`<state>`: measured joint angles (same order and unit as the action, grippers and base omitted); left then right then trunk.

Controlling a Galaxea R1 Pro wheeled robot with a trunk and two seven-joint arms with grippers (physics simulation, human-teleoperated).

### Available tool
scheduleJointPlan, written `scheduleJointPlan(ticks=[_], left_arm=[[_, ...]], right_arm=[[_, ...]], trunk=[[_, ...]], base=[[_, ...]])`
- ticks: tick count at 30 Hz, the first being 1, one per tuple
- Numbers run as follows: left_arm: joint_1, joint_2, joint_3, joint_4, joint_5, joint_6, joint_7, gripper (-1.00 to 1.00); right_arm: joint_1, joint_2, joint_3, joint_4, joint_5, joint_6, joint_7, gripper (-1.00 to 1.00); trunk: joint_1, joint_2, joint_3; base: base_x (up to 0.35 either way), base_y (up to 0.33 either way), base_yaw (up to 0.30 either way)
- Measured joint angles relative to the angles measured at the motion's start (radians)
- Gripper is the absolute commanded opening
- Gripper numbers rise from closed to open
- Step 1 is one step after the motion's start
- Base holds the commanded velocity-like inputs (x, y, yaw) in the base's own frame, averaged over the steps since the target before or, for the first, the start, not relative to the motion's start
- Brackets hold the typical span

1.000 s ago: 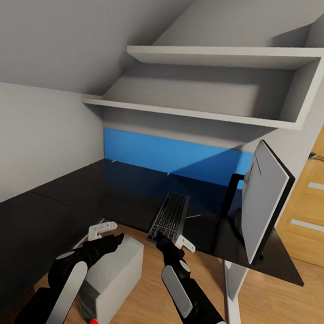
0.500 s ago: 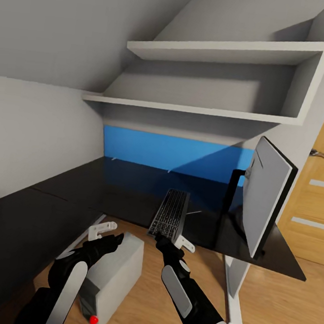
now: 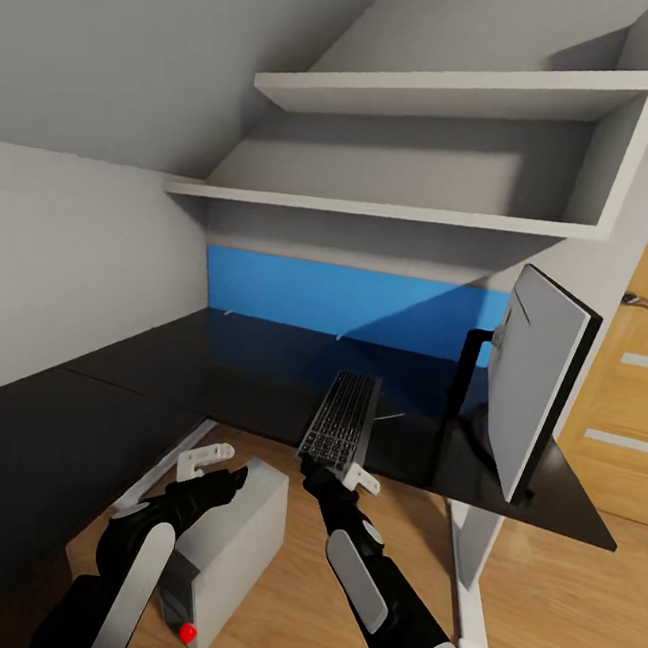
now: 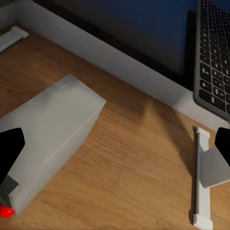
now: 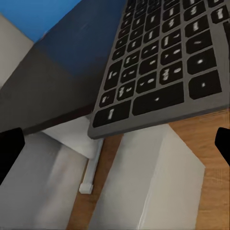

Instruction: In the bedroom, organize the workspace by keeping the computer under the desk, ensuring the monitor is on the desk, placing the keyboard on the desk next to the monitor, placing the mouse on the desk next to the keyboard, moving the folder from the swivel chair onto the desk next to the mouse, stacking the notebook on top of the folder with the pen on top of the notebook, and positioning the swivel chair next to the desk.

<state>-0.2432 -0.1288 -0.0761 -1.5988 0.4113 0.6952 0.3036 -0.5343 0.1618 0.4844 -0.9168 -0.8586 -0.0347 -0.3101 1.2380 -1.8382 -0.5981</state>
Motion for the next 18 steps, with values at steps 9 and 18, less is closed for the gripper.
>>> scheduleJointPlan(ticks=[9,18], left_arm=[[0.000,0.000,0.000,0.000,0.000,0.000,0.000,1.00],[0.000,0.000,0.000,0.000,0.000,0.000,0.000,1.00]], right_arm=[[0.001,-0.041,-0.003,0.006,-0.168,0.000,0.138,1.00],[0.000,-0.071,-0.003,0.007,-0.257,0.002,0.244,1.00]], trunk=[[0.035,-0.063,-0.028],[0.069,-0.126,-0.056]], base=[[0.000,0.000,0.000],[0.000,0.000,0.000]])
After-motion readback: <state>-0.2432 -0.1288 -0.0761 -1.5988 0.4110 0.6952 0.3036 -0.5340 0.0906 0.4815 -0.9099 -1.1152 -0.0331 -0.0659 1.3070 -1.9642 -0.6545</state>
